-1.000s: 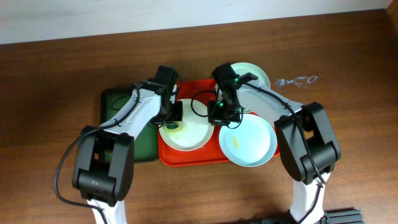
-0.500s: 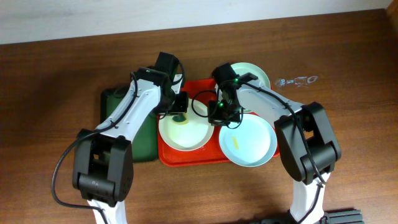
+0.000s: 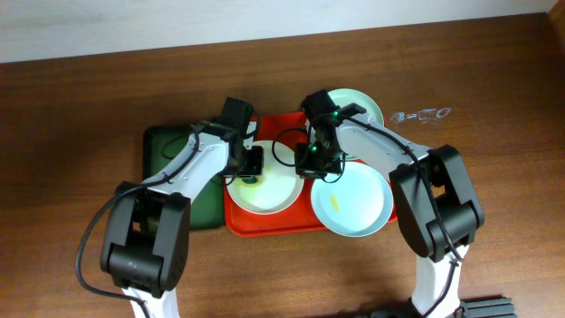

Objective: Clean dirty plates on tray and stack at the side
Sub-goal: 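Scrub the white plate with the sponge while right gripper holds its rim, then return the sponge to the green tray and retract the left arm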

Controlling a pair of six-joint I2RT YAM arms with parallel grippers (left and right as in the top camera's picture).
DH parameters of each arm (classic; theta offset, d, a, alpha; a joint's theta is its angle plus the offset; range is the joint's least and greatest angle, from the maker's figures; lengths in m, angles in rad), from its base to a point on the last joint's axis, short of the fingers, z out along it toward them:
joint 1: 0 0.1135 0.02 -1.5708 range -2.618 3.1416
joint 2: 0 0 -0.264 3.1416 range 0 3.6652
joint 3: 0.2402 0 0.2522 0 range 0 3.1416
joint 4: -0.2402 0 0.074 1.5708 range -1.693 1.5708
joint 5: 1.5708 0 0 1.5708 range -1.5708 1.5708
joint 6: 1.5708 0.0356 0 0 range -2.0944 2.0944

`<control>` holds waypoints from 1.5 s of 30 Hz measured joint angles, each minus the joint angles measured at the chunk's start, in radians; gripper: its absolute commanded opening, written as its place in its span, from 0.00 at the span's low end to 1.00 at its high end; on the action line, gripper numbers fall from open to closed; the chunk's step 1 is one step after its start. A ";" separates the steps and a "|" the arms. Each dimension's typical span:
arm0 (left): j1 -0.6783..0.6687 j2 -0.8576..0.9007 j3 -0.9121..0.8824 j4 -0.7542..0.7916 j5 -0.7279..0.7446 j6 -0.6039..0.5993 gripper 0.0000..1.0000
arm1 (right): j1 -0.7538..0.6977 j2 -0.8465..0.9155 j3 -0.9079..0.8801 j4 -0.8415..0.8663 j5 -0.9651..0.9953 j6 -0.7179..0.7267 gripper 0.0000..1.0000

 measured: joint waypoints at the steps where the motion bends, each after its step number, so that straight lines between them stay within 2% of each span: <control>1: -0.004 0.000 -0.005 0.011 0.040 0.000 0.00 | 0.000 0.000 0.000 0.000 0.000 0.000 0.04; 5: -0.035 0.004 -0.016 0.051 0.225 0.002 0.00 | 0.000 0.000 0.000 0.000 0.000 0.000 0.04; 8: -0.029 0.008 0.018 -0.023 0.259 0.002 0.00 | 0.000 0.000 0.000 0.000 0.000 0.000 0.04; 10: -0.015 0.001 0.047 -0.064 0.221 0.005 0.00 | 0.000 0.000 0.000 0.000 0.000 0.000 0.04; 15: -0.003 -0.054 0.069 -0.185 -0.006 0.004 0.00 | 0.000 0.000 0.000 0.000 0.000 0.000 0.04; 21: -0.003 0.003 0.070 -0.193 -0.113 -0.039 0.00 | 0.000 0.000 0.000 0.000 0.000 0.000 0.04; 24: -0.002 0.032 0.078 -0.186 -0.039 -0.034 0.00 | 0.000 0.000 0.000 0.000 0.000 0.000 0.04; 29: -0.012 0.053 0.096 -0.179 0.229 0.024 0.00 | 0.000 0.000 0.000 0.000 0.000 0.000 0.04; 34: 0.029 0.030 0.174 -0.240 0.291 0.042 0.00 | 0.000 0.000 0.000 0.000 0.000 0.000 0.04; 37: 0.092 -0.070 0.185 -0.294 0.219 0.050 0.00 | 0.000 0.000 0.000 0.000 0.000 0.000 0.05; 39: 0.146 -0.152 0.203 -0.335 0.108 0.050 0.00 | 0.000 0.000 0.000 0.000 0.000 0.000 0.05; 45: 0.266 -0.172 0.207 -0.422 -0.134 0.053 0.00 | 0.000 0.000 0.000 0.000 0.000 0.000 0.05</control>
